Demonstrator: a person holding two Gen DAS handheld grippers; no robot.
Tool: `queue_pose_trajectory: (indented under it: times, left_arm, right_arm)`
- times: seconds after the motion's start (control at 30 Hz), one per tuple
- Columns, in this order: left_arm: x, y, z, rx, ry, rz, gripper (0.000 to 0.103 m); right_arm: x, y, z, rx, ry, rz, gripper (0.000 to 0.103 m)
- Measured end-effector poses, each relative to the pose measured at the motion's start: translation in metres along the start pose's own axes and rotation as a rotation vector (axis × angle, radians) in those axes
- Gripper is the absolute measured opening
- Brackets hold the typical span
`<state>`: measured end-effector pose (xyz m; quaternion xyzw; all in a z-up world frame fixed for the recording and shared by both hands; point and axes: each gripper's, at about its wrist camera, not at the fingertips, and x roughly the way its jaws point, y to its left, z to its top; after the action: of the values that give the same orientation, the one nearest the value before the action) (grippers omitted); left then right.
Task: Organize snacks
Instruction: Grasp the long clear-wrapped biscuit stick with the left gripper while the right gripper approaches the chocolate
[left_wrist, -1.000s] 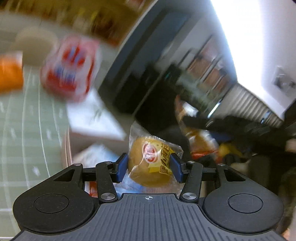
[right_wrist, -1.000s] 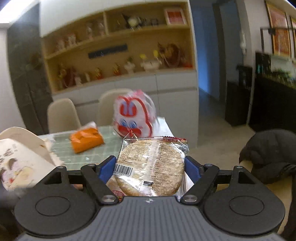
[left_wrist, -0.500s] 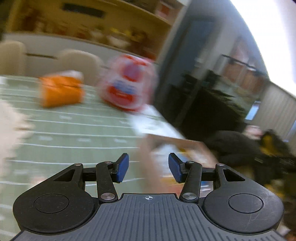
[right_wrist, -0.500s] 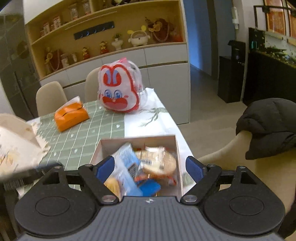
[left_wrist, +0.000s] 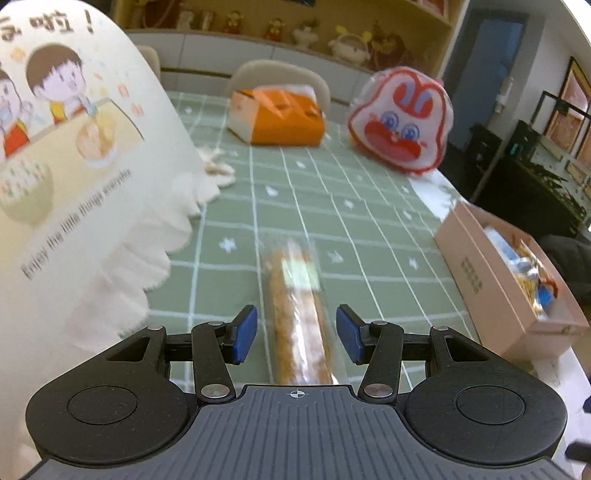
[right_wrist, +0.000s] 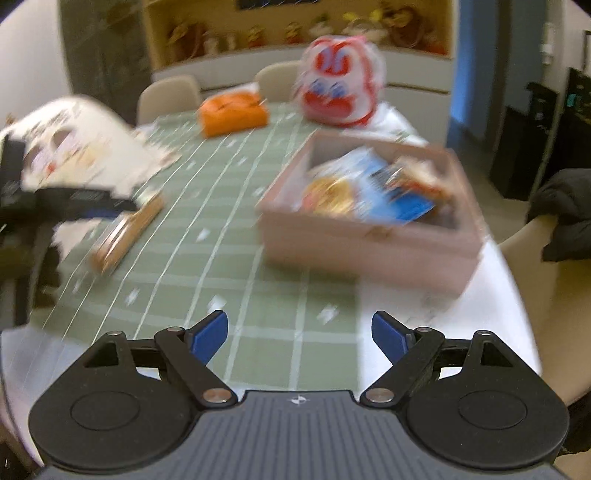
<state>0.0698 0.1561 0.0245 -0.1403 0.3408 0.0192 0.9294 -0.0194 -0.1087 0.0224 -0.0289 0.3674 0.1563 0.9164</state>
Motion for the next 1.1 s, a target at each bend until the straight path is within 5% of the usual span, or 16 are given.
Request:
queue_pose_trajectory:
  times: [0.17, 0.5, 0.8, 1.0, 1.1]
  left_arm:
    - [-0.007, -0.008, -0.017, 0.013, -0.015, -0.037, 0.039]
    - [-0.045, -0.046, -0.074, 0.082, 0.033, -0.213, 0.038]
    - [-0.059, -0.051, -0.103, 0.039, -0.018, -0.248, 0.038]
    - [-0.062, -0.053, -0.107, 0.041, -0.033, -0.259, 0.038]
    - [-0.062, -0.051, -0.108, 0.022, -0.035, -0.266, 0.038]
  right_arm:
    - [-0.004, 0.012, -0.021, -0.033, 0.045, 0.029, 0.086]
    - [0.003, 0.039, -0.050, -0.096, 0.094, 0.135, 0.086]
    - [-0.012, 0.044, -0.072, -0.177, -0.018, 0.016, 0.088]
    - [-0.016, 0.025, -0.077, -0.128, -0.079, -0.199, 0.088]
    - [-0.018, 0.014, -0.075, -0.042, -0.078, -0.160, 0.088]
